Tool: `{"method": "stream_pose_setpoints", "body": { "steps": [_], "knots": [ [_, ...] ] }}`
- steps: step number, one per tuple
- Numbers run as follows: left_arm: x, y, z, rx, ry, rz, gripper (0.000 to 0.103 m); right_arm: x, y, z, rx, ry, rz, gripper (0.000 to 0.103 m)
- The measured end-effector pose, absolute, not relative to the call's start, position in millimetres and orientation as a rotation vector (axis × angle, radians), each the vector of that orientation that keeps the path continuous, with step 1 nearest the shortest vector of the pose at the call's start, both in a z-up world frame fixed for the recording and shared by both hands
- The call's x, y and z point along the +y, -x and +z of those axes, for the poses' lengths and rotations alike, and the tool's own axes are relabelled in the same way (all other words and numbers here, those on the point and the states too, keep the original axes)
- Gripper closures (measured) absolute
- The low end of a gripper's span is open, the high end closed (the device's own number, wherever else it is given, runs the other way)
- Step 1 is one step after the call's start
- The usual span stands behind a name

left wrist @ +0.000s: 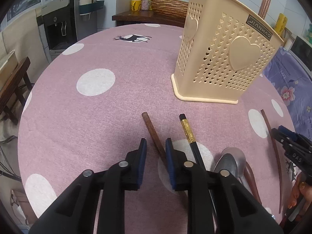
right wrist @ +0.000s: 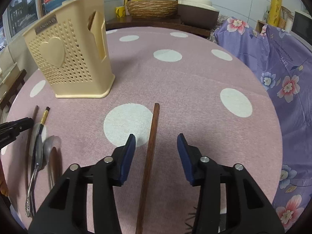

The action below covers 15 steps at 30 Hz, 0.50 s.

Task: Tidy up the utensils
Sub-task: 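Close the right tool on a brown chopstick while the left tool grasps another brown chopstick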

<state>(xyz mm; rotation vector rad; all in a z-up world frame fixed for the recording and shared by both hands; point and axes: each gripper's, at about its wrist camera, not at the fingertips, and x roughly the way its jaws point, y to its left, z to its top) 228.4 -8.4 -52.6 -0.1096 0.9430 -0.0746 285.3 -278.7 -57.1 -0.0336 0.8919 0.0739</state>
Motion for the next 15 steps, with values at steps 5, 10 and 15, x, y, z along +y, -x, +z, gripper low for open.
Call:
{"method": "stream_pose_setpoints", "body": {
  "steps": [5, 10, 15],
  "knots": [
    [-8.7, -236.3, -53.5, 0.939, 0.116, -0.072, 0.091, -277.9, -299.8, -62.5, 0.912, 0.023, 0.065, 0.073],
    [-13.2, -247.7, -54.3, 0.941, 0.089, -0.071, 0.094, -273.4, -314.1, -62.2, 0.932, 0.024, 0.084, 0.085],
    [-16.5, -251.7, -53.4, 0.943, 0.065, -0.075, 0.095, -268.3, -318.3, -62.3, 0.930, 0.038, 0.093, 0.093]
  ]
}}
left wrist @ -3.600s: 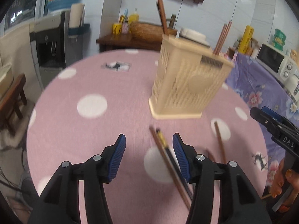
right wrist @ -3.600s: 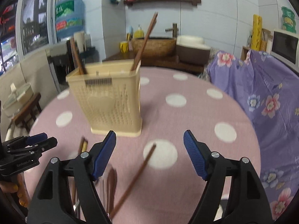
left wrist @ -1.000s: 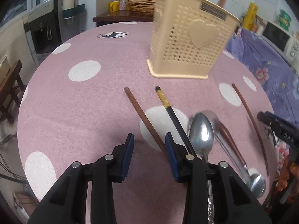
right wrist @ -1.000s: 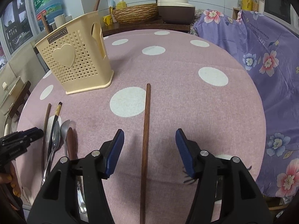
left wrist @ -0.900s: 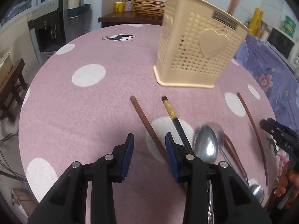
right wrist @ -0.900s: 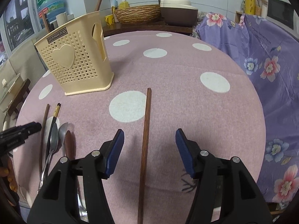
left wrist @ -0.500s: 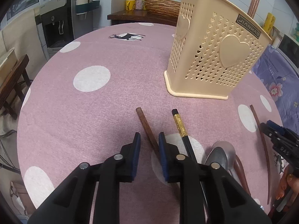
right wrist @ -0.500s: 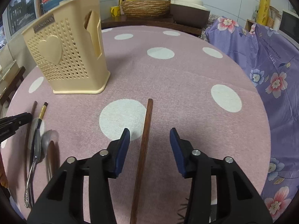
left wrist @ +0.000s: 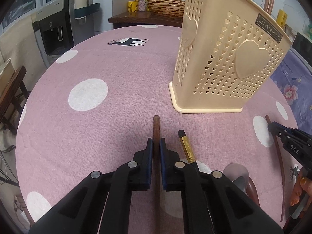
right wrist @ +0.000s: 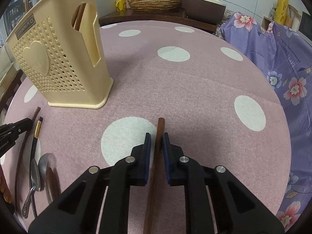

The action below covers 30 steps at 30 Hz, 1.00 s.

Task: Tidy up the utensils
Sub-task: 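Close the right tool on a brown chopstick while the left tool grasps another brown chopstick, then lift both brown chopsticks and carry them over the beige holder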

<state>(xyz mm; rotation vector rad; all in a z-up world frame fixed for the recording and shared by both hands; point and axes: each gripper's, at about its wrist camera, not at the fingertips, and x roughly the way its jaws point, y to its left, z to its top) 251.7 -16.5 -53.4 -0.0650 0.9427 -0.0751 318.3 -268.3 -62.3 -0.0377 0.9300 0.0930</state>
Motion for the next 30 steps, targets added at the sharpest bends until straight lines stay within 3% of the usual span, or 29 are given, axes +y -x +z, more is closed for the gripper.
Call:
{"method": "stream_pose_setpoints", "body": {
  "steps": [14, 26, 30],
  "knots": [
    [-15.0, -250.9, -38.6, 0.879, 0.077, -0.117, 0.095, -280.9, -306.3, -41.5, 0.852, -0.068, 0.116, 0.095],
    [13.2, -209.9, 86.7, 0.552, 0.134, -0.170, 0.095, -305.9, -237.3, 87.9, 0.506, -0.128, 0.155, 0.095],
    [16.9, -210.8, 103.9, 0.499, 0.123, -0.154, 0.095, -308.5, -228.3, 112.7, 0.460, -0.125, 0.162, 0.095]
  ]
}}
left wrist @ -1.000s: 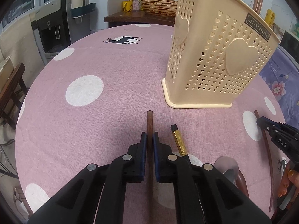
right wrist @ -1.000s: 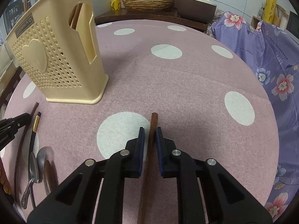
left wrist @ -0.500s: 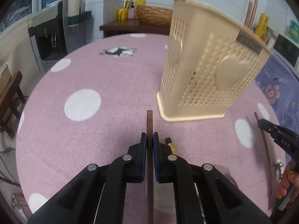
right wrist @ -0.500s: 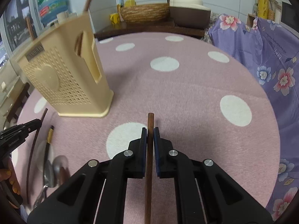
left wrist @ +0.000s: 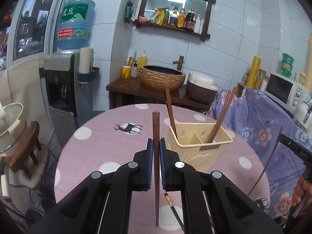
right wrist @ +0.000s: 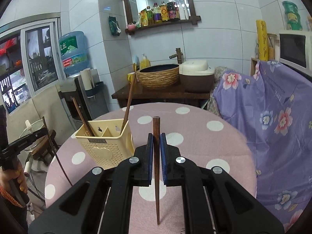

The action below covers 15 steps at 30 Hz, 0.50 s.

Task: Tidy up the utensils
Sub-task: 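Lift both brown chopsticks and carry them over the beige holder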

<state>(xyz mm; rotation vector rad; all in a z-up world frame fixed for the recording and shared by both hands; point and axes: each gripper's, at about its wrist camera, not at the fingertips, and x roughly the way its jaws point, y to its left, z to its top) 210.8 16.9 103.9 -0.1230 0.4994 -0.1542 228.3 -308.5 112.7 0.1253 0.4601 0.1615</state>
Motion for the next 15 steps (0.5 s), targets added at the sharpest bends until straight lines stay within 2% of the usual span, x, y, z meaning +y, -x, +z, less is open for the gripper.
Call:
{"method": "stream_pose_setpoints", "body": {
  "steps": [10, 15],
  "knots": [
    [20.7, -212.0, 103.0, 0.494, 0.135, -0.159, 0.095, -302.7, -229.9, 118.6, 0.457, -0.102, 0.154, 0.095],
    [31.8, -207.5, 123.2, 0.472, 0.171, -0.189, 0.096, -299.7, -227.1, 138.2, 0.427, -0.101, 0.175, 0.095]
  ]
}}
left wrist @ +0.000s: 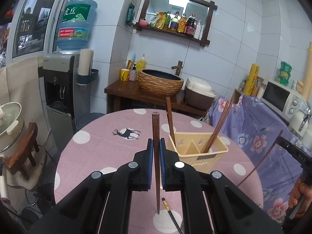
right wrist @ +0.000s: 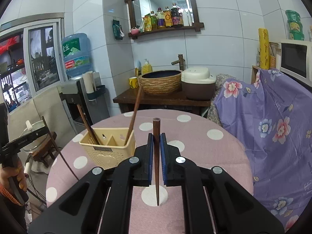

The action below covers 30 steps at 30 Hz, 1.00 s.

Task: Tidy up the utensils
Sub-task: 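Lift both brown chopsticks and carry them over the beige holder, then lower both chopsticks into the holder and open both tools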

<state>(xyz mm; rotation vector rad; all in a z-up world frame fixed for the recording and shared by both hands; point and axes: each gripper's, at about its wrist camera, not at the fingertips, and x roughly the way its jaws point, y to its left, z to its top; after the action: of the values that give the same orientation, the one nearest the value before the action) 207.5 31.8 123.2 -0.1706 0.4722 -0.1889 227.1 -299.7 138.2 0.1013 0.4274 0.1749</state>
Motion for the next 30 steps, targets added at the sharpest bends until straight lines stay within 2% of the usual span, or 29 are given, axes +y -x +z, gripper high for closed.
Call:
{"method": "stream_pose_setpoints", "body": {
  "steps": [10, 14, 17, 30],
  "knots": [
    [12.8, -211.1, 244.9, 0.277, 0.152, -0.258, 0.096, -270.5, -249.3, 267.8, 0.260, -0.102, 0.247, 0.095],
    [-11.4, -224.1, 259.6, 0.239, 0.121, -0.248, 0.096, -257.3, -258.7, 289.4, 0.208, -0.118, 0.239, 0.095],
    [-20.2, -237.3, 245.4, 0.260, 0.121, -0.239, 0.096, -249.1, -270.5, 276.1, 0.222, -0.135, 0.228, 0.095],
    [-28.2, -263.8, 129.7, 0.449, 0.148, -0.212, 0.096, -235.9, -304.4, 157.4, 0.407, -0.164, 0.183, 0.095]
  ]
}}
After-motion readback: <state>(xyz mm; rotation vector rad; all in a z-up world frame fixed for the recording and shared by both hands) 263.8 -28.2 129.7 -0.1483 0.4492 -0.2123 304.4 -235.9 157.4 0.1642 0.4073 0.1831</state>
